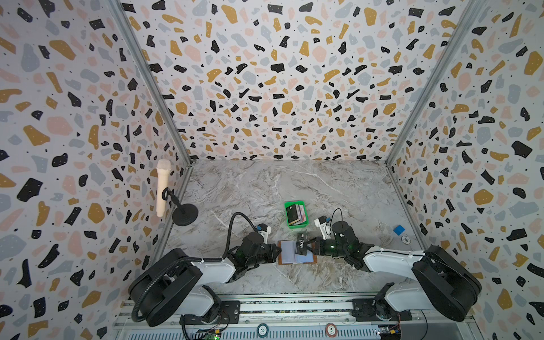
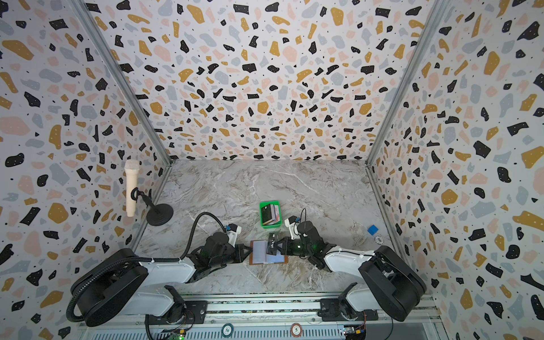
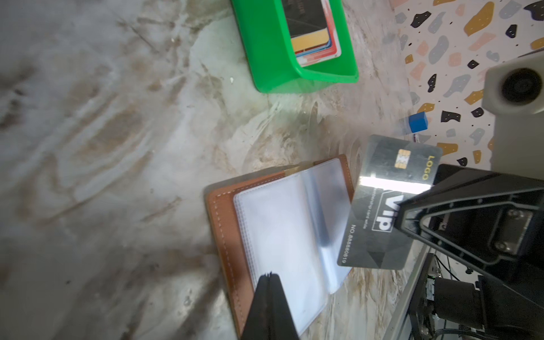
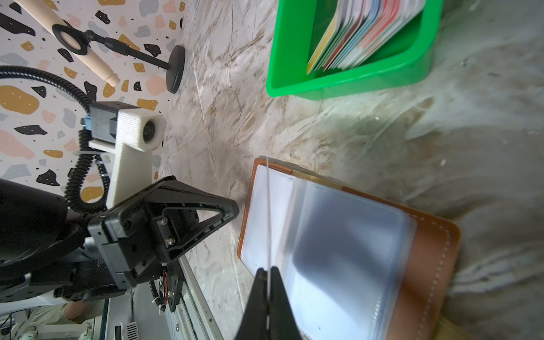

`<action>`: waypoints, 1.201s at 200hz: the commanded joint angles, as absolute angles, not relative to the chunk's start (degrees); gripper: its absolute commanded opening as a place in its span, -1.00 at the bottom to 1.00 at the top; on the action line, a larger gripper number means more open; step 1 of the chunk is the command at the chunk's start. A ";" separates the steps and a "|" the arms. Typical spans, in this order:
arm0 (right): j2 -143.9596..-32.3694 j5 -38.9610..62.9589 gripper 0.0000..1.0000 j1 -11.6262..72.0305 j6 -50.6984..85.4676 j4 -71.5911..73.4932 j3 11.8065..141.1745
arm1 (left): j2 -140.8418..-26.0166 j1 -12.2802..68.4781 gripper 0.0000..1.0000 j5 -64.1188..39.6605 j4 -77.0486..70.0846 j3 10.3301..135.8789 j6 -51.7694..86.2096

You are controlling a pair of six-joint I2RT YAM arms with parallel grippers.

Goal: Insert credit cards into a card holder
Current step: Insert the credit card into the card slot.

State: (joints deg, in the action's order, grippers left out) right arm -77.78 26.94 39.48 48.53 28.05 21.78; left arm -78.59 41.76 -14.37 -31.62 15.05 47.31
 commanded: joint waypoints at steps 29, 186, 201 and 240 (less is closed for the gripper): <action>-79.46 26.67 -1.00 39.35 48.23 29.97 22.15 | -79.38 41.91 -1.00 -13.52 -32.18 15.04 45.97; -82.52 27.71 -1.00 40.17 48.82 32.08 23.03 | -79.41 41.88 -1.00 -15.11 -34.54 12.92 47.84; -82.53 27.86 -1.00 40.25 48.95 32.17 23.16 | -79.40 41.92 -1.00 -15.18 -35.00 12.62 48.24; -83.68 29.53 -1.00 40.34 50.92 34.04 22.85 | -79.76 41.87 -1.00 -15.73 -35.96 11.83 49.08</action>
State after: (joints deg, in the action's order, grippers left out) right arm -82.85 27.97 39.99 49.30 32.10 21.80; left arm -79.42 41.76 -14.74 -33.47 12.80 48.40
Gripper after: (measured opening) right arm 0.048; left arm 0.046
